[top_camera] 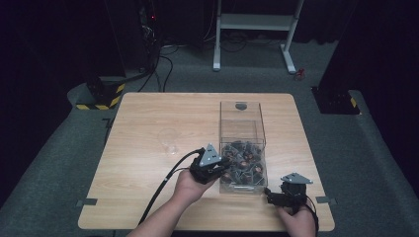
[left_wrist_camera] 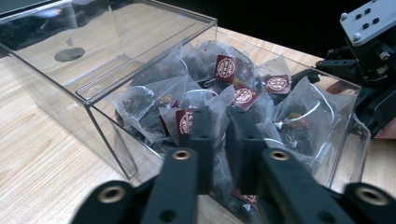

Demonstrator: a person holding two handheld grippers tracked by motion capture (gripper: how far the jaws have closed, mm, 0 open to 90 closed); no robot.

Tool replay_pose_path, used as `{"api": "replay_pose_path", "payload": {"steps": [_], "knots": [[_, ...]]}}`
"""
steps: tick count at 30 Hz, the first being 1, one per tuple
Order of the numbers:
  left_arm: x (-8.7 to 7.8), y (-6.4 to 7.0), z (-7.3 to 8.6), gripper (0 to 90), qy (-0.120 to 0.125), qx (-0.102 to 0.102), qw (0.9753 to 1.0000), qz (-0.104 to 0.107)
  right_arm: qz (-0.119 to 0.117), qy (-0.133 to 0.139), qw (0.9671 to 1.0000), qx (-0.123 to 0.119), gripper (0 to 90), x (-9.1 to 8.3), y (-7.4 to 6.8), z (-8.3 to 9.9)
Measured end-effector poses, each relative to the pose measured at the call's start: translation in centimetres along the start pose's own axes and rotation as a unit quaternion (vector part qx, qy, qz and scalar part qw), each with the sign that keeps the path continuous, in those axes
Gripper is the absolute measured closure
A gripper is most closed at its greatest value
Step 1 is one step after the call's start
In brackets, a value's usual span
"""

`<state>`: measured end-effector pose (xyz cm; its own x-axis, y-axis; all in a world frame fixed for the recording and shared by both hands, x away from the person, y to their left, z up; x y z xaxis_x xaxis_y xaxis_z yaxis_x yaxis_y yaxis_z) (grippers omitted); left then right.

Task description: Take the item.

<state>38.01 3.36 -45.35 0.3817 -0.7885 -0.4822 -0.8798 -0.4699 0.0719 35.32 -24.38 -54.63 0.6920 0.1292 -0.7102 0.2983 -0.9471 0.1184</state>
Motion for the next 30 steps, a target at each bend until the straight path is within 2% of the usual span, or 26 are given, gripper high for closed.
{"api": "replay_pose_path", "payload": {"steps": [6, 22, 30], "knots": [[-0.3, 0.0, 0.2, 89.6, 0.008, -0.004, 1.0000, 0.004, 0.000, 0.001, 1.0000, -0.001, 7.8, 0.0, 0.0, 0.0], [-1.1, 0.1, -0.1, 90.0, 0.029, -0.004, 0.9995, 0.015, 0.000, 0.000, 1.0000, 0.000, 7.8, 0.0, 0.0, 0.0], [-1.5, -0.1, -0.1, 90.0, 0.042, -0.020, 0.9986, 0.025, 0.000, 0.001, 1.0000, -0.001, 7.8, 0.0, 0.0, 0.0]]}}
Point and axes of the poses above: each handheld gripper's, and its own axes: x roughly forward along the jaws, z roughly out of its underside, y roughly to its right, the point moved 3 cm from there along x, roughly forward along the jaws, and after that the axes turned 9 degrees about z, right-handed, at the moved point
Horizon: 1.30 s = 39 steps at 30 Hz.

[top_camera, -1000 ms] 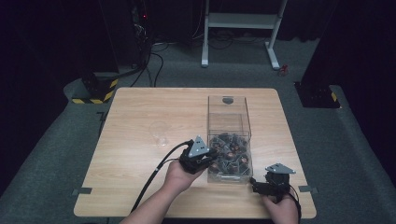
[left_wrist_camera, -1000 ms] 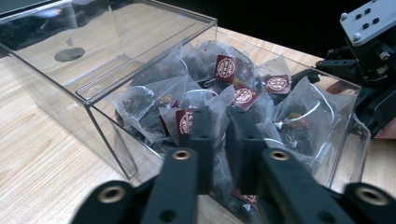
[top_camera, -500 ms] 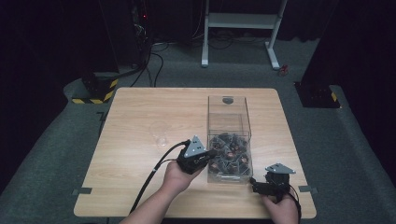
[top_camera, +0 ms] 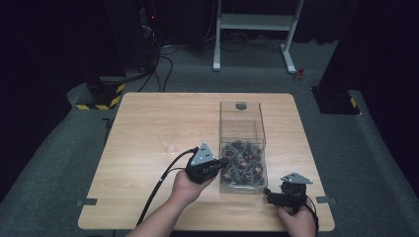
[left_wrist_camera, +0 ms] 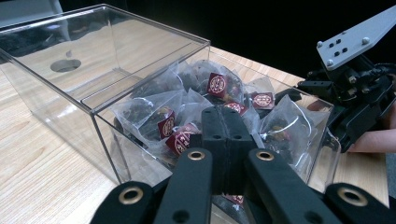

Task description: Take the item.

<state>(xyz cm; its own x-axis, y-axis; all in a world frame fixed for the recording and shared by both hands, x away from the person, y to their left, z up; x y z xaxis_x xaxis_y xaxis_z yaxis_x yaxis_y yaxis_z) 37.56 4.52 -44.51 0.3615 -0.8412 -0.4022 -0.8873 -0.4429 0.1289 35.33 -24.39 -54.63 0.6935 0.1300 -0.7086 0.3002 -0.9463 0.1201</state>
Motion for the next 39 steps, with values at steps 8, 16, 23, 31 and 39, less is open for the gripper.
{"api": "replay_pose_path", "payload": {"steps": [8, 16, 23, 31, 39], "knots": [[-0.4, 0.1, -0.1, 89.9, 0.010, -0.002, 0.9999, 0.005, 0.000, 0.000, 1.0000, 0.000, 7.8, 0.0, 0.0, 0.0], [-0.9, 0.2, -0.4, 90.0, 0.022, -0.004, 0.9997, 0.008, 0.000, -0.001, 1.0000, 0.001, 7.8, 0.0, 0.0, 0.0], [-1.4, 0.2, -0.5, 90.0, 0.029, -0.004, 0.9995, 0.009, 0.000, 0.000, 1.0000, 0.001, 7.8, 0.0, 0.0, 0.0], [-2.1, 0.0, -0.4, 90.0, 0.037, -0.007, 0.9993, 0.005, 0.000, 0.000, 1.0000, 0.000, 7.8, 0.0, 0.0, 0.0], [-3.1, -0.6, -0.3, 90.0, 0.045, -0.014, 0.9988, -0.008, 0.000, 0.000, 1.0000, 0.001, 7.8, 0.0, 0.0, 0.0]]}}
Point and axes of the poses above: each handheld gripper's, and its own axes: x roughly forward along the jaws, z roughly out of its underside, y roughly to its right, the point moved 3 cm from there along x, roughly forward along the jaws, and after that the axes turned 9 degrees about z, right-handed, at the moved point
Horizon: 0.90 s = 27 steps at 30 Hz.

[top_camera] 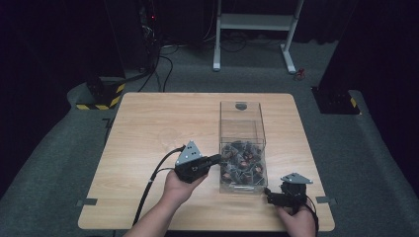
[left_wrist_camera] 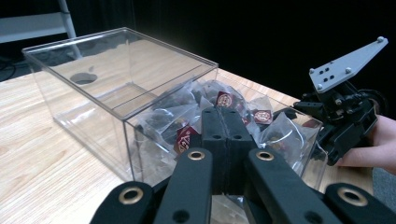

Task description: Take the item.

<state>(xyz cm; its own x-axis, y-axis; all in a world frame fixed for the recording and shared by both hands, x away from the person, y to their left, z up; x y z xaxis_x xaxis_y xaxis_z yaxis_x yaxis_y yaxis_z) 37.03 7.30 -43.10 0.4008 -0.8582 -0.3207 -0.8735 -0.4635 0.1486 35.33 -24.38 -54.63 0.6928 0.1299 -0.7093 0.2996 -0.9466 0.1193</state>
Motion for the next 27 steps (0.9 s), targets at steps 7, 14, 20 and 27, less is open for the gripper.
{"api": "replay_pose_path", "payload": {"steps": [7, 14, 20, 27], "knots": [[-1.1, -0.7, 0.3, 90.0, 0.002, -0.003, 0.9999, -0.014, 0.000, -0.001, 1.0000, 0.000, 7.8, 0.0, 0.0, 0.0], [-2.2, -1.6, 0.9, 90.0, -0.001, -0.007, 0.9995, -0.030, 0.000, 0.000, 1.0000, 0.000, 7.8, 0.0, 0.0, 0.0], [-3.4, -2.5, 1.3, 90.0, 0.003, -0.011, 0.9989, -0.046, 0.000, -0.001, 1.0000, 0.001, 7.8, 0.0, 0.0, 0.0], [-4.7, -3.4, 1.6, 90.0, 0.005, -0.014, 0.9979, -0.064, 0.000, 0.000, 1.0000, 0.000, 7.8, 0.0, 0.0, 0.0]]}}
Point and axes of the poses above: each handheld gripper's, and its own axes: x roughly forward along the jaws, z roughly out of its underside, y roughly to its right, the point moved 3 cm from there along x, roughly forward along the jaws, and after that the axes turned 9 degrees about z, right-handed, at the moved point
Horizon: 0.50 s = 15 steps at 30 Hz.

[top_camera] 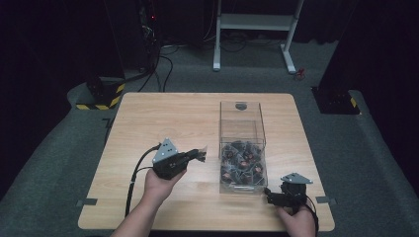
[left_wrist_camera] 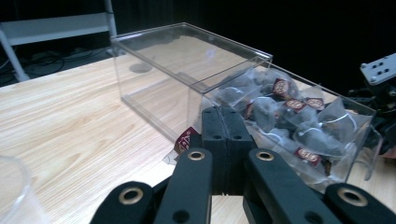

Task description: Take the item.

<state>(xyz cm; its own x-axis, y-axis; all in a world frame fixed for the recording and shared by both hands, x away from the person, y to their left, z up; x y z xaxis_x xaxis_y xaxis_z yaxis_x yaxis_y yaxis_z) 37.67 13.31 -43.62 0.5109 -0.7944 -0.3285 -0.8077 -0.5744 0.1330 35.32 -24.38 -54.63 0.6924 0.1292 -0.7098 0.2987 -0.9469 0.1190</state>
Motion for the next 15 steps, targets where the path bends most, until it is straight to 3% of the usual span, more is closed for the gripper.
{"api": "replay_pose_path", "payload": {"steps": [15], "knots": [[-2.4, -2.6, 0.0, 90.0, 0.005, -0.010, 0.9995, -0.029, 0.000, 0.000, 1.0000, 0.000, 7.8, 0.0, 0.0, 0.0]]}}
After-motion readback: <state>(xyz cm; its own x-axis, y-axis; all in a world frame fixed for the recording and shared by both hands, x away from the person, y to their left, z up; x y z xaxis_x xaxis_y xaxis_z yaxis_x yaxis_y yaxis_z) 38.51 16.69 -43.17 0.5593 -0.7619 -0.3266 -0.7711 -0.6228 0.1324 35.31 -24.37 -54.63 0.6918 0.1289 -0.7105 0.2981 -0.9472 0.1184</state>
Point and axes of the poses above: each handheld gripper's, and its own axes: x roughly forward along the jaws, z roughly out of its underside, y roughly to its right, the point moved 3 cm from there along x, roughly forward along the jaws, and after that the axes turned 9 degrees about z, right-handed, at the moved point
